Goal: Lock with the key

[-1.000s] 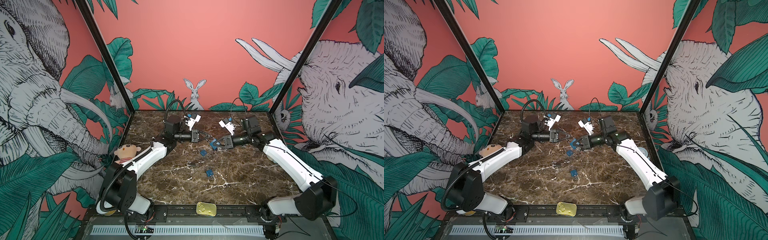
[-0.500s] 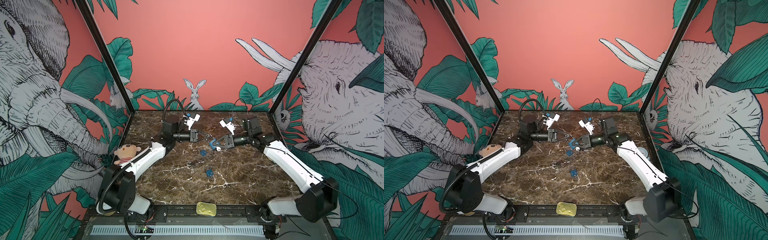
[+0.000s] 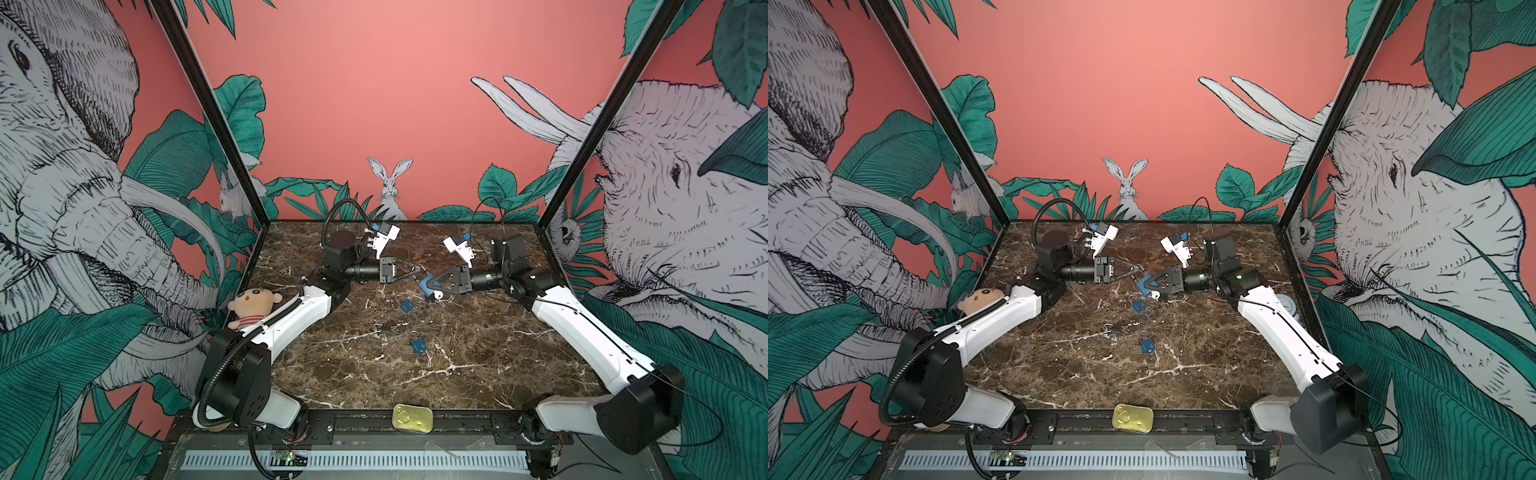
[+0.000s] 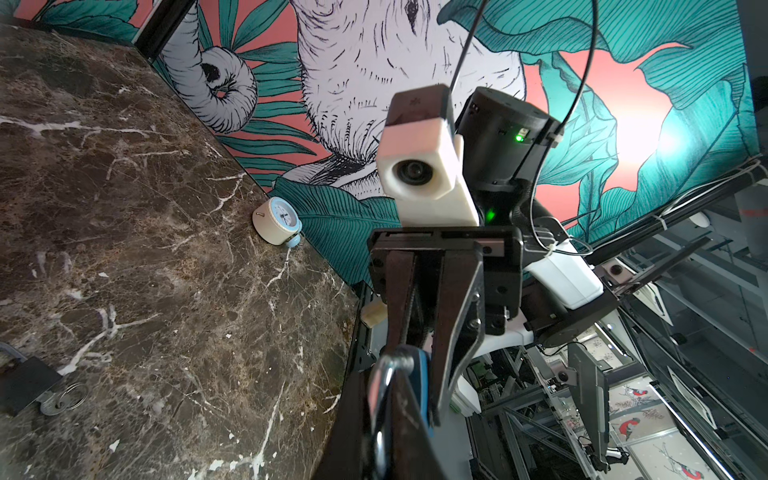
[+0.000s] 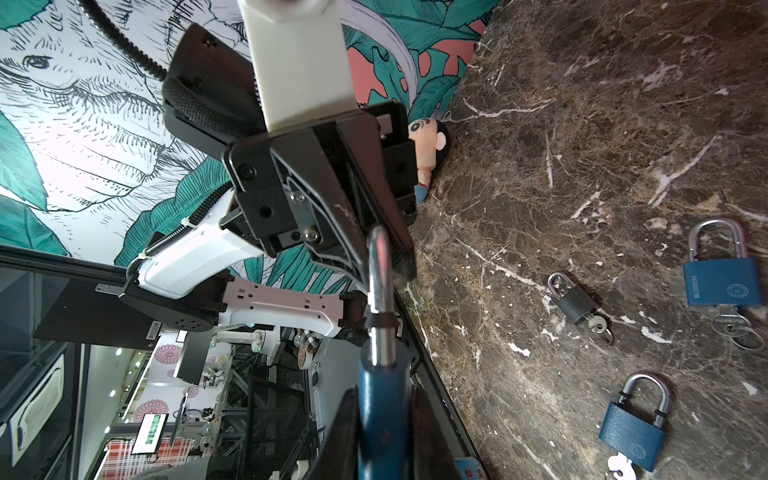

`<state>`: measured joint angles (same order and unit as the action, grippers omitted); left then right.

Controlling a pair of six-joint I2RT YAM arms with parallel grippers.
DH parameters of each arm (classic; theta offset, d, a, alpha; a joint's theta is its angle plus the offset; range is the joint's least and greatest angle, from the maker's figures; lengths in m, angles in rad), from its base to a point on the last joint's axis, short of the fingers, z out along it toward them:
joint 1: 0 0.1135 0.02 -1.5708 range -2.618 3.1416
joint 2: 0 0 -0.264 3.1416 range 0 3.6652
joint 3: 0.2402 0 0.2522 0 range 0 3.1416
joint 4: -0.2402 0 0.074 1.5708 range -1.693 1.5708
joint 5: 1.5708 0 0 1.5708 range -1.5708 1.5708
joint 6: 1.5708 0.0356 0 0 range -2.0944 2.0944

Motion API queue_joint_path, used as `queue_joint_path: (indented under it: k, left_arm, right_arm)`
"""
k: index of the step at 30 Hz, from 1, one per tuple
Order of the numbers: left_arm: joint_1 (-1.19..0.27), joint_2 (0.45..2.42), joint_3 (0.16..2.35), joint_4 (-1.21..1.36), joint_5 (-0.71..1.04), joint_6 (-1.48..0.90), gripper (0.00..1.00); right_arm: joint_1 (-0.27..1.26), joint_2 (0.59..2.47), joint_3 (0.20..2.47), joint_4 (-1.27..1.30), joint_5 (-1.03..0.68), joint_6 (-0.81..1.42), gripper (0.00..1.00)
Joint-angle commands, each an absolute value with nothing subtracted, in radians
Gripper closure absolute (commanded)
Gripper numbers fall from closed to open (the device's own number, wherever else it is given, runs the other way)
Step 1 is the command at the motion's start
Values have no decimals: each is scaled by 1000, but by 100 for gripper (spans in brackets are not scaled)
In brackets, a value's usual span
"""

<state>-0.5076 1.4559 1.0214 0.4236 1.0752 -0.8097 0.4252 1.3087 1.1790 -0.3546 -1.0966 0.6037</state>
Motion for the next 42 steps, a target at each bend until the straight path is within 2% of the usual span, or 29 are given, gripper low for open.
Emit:
queue_joint_path:
  k: [1, 13, 27, 42]
  left_arm:
    - [-514, 1474, 967, 396, 1020, -787, 100]
    - [-562, 1460, 920, 416, 1012, -799, 100]
    - [-658, 1402, 853, 472, 964, -871, 100]
    - [-753, 1348, 818, 489, 920, -902, 100]
  right_arm:
    - [430, 1238, 1208, -146, -1178, 667, 100]
    - [431, 1253, 1196, -58, -1115, 708, 100]
    - [431, 1273, 1200, -100, -1027, 650, 100]
    - [431, 1313, 1199, -43, -1005, 673, 100]
